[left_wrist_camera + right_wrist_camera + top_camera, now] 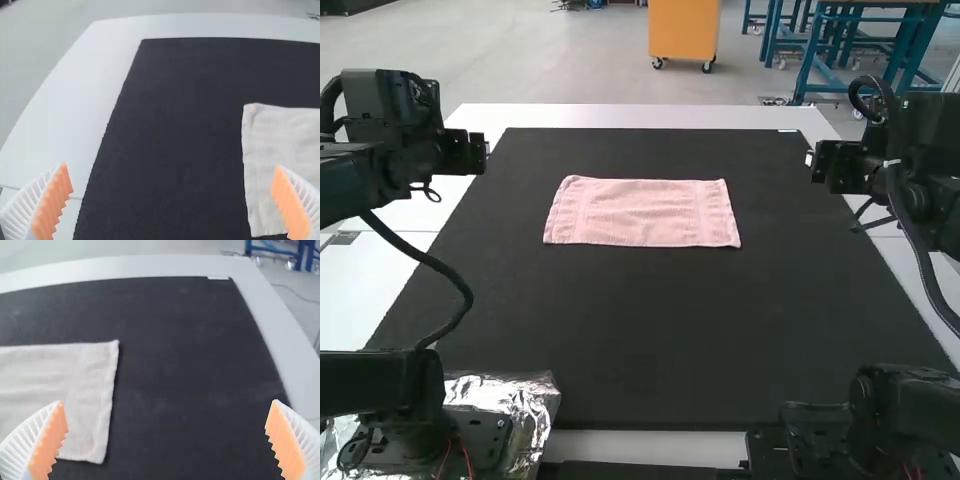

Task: Fold the towel.

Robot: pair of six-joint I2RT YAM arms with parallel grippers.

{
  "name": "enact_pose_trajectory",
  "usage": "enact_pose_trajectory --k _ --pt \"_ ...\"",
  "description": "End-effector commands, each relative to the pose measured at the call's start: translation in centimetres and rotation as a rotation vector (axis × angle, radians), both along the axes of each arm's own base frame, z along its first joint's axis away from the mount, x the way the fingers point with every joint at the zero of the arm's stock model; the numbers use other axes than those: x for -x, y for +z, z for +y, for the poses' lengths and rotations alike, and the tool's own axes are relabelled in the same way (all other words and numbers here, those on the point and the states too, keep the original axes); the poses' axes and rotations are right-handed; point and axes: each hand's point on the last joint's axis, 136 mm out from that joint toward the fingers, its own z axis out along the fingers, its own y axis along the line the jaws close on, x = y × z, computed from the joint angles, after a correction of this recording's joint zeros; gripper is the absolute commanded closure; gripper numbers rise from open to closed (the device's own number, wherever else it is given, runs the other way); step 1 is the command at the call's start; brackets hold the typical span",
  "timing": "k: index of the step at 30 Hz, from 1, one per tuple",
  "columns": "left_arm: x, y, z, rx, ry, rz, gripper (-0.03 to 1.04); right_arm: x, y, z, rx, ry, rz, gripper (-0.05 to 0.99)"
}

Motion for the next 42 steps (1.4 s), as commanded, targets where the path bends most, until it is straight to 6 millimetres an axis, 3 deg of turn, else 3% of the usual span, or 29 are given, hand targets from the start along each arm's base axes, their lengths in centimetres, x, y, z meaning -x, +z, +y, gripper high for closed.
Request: enact_pose_trajectory --k 1,4,7,10,16,26,31,42 --pt "-2.1 -0.8 -2.3 0.12 -0.069 0.072 0.08 -1.2 -3.5 1.5 -0.109 0.036 0.141 0.03" --pt "-3.2 -3.8 -3.9 0.187 -0.117 0.183 0.07 -2.0 -6.9 2.3 -0.13 0.073 0.249 0.03" --pt "-4.4 -5.9 -4.5 0.195 -0.127 0.232 0.07 -3.1 -8.7 3.3 -0.148 0.109 0.308 0.03" --pt "-5.5 -8.2 -5.6 0.225 -0.164 0.282 0.07 -4.9 -9.8 3.9 -0.139 0.128 0.337 0.03" --pt "-8.2 -12.3 -5.5 0.24 -0.151 0.332 0.05 -8.6 -10.8 6.9 -0.091 0.205 0.345 0.03" --pt "-12.8 -14.6 -5.0 0.202 -0.15 0.311 0.05 -13.3 -14.9 10.1 -0.024 0.238 0.36 0.03" --pt "-15.3 -14.9 -4.5 0.165 -0.139 0.287 0.05 -15.7 -16.7 10.5 -0.015 0.237 0.366 0.03" --pt "-19.8 -17.5 -4.6 0.08 -0.149 0.299 0.05 -22.3 -18.8 11.1 0.002 0.239 0.338 0.03"
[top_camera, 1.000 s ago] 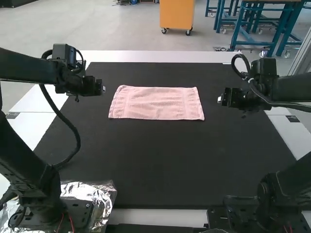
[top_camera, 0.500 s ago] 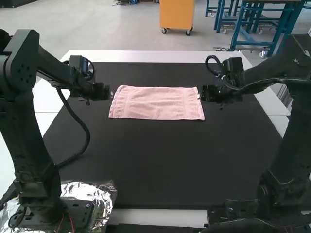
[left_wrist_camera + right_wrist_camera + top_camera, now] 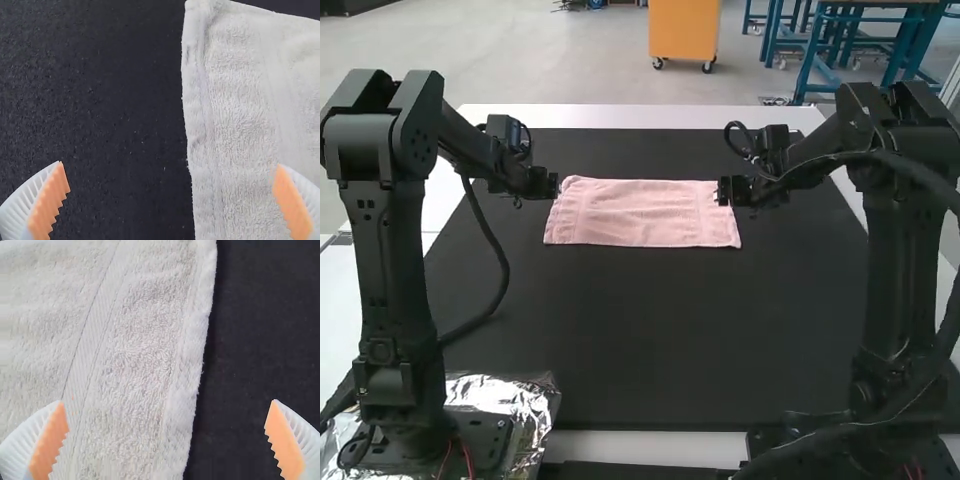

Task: Fold the towel.

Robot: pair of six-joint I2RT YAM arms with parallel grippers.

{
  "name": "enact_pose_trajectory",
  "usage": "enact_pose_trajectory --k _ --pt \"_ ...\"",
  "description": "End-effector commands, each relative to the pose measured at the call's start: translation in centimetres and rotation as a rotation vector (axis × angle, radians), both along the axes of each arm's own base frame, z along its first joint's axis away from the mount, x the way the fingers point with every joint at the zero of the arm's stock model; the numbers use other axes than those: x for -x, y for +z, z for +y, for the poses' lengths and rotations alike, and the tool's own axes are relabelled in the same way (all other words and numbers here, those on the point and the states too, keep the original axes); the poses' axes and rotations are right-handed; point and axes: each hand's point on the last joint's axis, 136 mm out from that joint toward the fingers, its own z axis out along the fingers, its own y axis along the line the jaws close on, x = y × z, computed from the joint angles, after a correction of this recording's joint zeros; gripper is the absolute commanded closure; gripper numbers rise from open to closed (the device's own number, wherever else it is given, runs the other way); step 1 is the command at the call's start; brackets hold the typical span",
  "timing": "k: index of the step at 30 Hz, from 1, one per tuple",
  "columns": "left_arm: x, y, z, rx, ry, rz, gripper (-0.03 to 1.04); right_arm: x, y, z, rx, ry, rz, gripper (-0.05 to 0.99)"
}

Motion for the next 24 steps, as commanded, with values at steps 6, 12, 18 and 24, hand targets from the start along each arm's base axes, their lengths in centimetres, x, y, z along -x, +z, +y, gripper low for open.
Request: enact_pose_trajectory --k 6,12,18,24 --pt "-3.6 0.2 0.4 -0.057 -0.007 -0.047 0.05 -4.3 -0.4 0.0 0.03 0.002 -0.044 0.03" --pt "-5.6 -0.1 0.6 -0.072 -0.01 -0.041 0.05 -5.8 -1.5 0.2 0.033 -0.001 -0.044 0.03" --pt "-6.3 -1.5 0.5 -0.071 -0.012 -0.015 0.06 -6.9 -2.2 0.1 0.033 -0.007 -0.039 0.03" --pt "-6.6 -3.0 0.1 -0.072 -0.022 0.006 0.06 -7.6 -3.3 0.2 0.04 -0.011 -0.02 0.03"
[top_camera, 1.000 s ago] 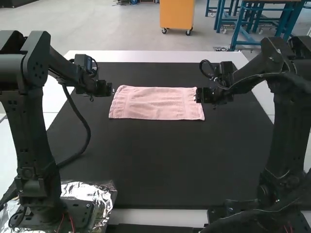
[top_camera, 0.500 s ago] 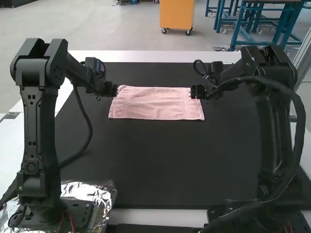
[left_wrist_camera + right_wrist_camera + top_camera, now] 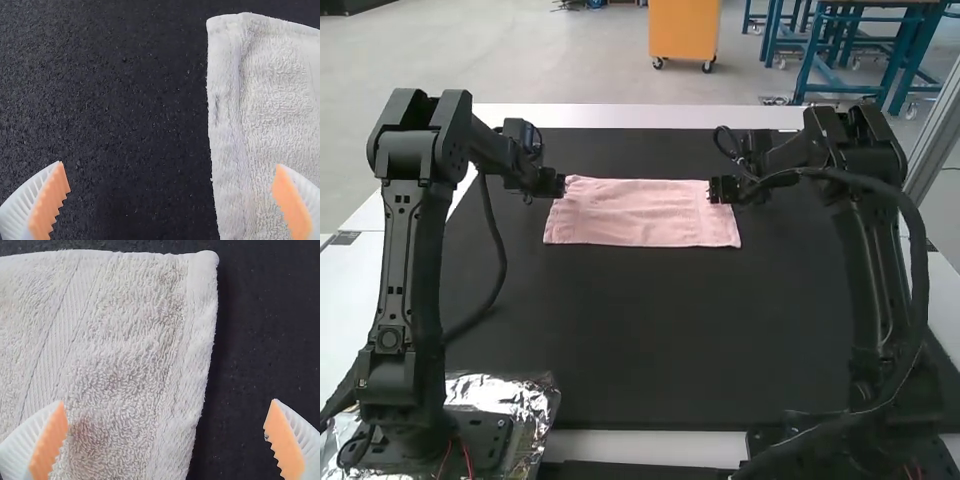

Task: Fold the towel.

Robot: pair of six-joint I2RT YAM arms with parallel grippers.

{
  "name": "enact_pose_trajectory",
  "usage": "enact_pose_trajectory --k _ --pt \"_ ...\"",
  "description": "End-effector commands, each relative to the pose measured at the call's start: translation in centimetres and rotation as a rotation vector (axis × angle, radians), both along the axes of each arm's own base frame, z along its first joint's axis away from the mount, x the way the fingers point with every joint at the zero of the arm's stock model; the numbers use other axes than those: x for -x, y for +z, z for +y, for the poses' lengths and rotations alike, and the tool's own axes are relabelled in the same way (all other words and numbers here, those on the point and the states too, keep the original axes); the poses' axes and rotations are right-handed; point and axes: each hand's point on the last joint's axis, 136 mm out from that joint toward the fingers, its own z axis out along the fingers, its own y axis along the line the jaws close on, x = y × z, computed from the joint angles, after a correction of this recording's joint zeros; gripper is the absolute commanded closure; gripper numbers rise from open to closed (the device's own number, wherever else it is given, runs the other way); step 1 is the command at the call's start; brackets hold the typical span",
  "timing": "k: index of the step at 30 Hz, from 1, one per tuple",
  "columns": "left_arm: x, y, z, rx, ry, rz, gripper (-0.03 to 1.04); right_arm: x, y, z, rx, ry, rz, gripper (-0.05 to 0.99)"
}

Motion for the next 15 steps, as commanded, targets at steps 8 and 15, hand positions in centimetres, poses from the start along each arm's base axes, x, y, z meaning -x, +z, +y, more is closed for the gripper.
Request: enact_pose_trajectory --k 8,15 --pt "-1.6 -0.1 -1.3 -0.026 -0.032 -0.015 0.06 -1.7 0.4 -0.9 0.025 -0.028 -0.011 0.03" --pt "-1.0 -1.9 -1.6 -0.024 -0.035 0.041 0.07 -0.7 -1.3 -0.7 0.043 -0.018 0.05 0.04"
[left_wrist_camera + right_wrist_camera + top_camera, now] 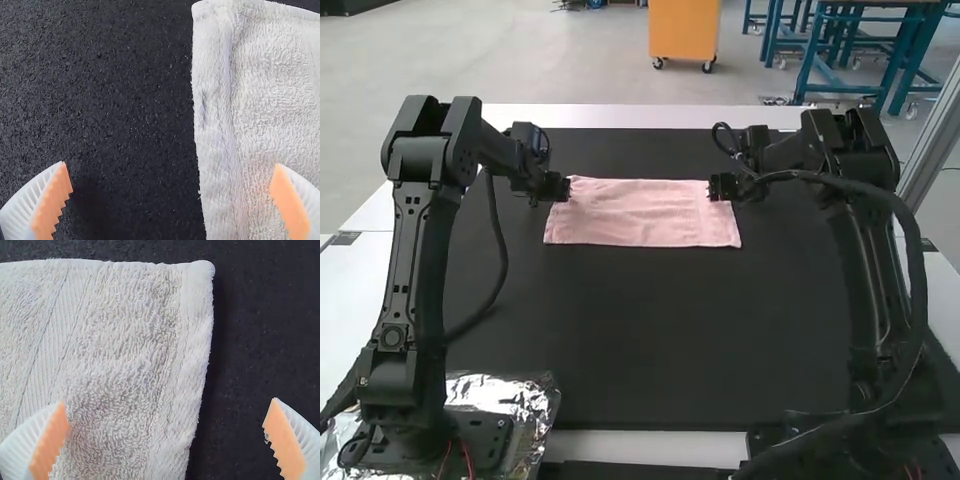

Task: Fold the towel.

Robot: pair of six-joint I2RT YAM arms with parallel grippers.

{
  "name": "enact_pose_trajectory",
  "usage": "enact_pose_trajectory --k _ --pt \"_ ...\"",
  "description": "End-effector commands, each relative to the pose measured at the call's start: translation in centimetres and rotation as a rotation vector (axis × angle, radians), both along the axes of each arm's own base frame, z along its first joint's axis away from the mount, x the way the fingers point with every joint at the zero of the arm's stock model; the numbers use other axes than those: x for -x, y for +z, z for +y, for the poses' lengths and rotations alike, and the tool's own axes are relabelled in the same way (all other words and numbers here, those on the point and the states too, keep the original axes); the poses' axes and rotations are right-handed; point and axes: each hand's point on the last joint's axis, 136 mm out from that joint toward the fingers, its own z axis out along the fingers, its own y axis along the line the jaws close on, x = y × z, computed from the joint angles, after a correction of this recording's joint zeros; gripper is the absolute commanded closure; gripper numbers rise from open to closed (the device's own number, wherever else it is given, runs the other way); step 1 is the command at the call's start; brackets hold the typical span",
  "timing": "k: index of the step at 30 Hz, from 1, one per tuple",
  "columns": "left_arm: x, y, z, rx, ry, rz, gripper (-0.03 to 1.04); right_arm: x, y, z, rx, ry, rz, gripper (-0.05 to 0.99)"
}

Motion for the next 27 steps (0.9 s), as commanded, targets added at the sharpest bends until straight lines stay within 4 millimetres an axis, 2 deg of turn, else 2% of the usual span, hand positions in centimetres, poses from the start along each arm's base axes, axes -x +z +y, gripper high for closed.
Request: enact_pose_trajectory --k 1,2,3,4,5,6,7,10,12,19,23,27 --pt "-0.2 -0.8 -0.6 -0.001 -0.014 0.013 0.08 0.1 -1.1 -0.6 0.025 -0.014 0.024 0.06" --pt "0.0 -1.0 -0.5 0.001 -0.014 0.021 0.11 0.2 -1.2 -0.7 0.025 -0.015 0.029 0.13" --pt "0.1 -1.3 -0.6 0.007 -0.019 0.027 0.23 0.4 -1.5 -0.9 0.019 -0.012 0.039 0.32" --pt "0.1 -1.5 -0.9 0.025 -0.032 0.031 0.46 0.6 -1.5 -0.6 0.004 0.002 0.047 0.62" --pt "0.2 -1.8 -1.3 0.051 -0.05 0.036 0.88 0.7 -1.6 -0.3 -0.013 0.023 0.051 0.94" --pt "0.2 -2.0 -1.3 0.06 -0.049 0.039 0.98 1.0 -1.6 0.0 -0.026 0.041 0.063 0.95" --pt "0.4 -2.1 -1.1 0.066 -0.047 0.047 0.99 1.2 -1.8 0.0 -0.034 0.046 0.074 0.96" --pt "0.4 -1.8 -1.7 0.087 -0.07 0.041 0.99 1.5 -1.9 -0.5 -0.03 0.039 0.096 0.96" --pt "0.0 -0.7 -2.0 0.101 -0.084 0.015 0.99 1.2 -1.3 -0.9 -0.032 0.033 0.084 0.96" --pt "-1.3 4.4 -2.4 0.124 -0.108 -0.078 0.99 -0.4 4.4 0.0 -0.073 0.05 -0.012 0.96" --pt "-1.1 6.4 -2.7 0.137 -0.124 -0.087 0.99 -0.3 6.9 0.1 -0.097 0.065 -0.024 0.96" --pt "-0.8 7.9 -1.8 0.143 -0.115 -0.096 0.99 0.5 8.6 -0.6 -0.118 0.076 -0.007 0.96"
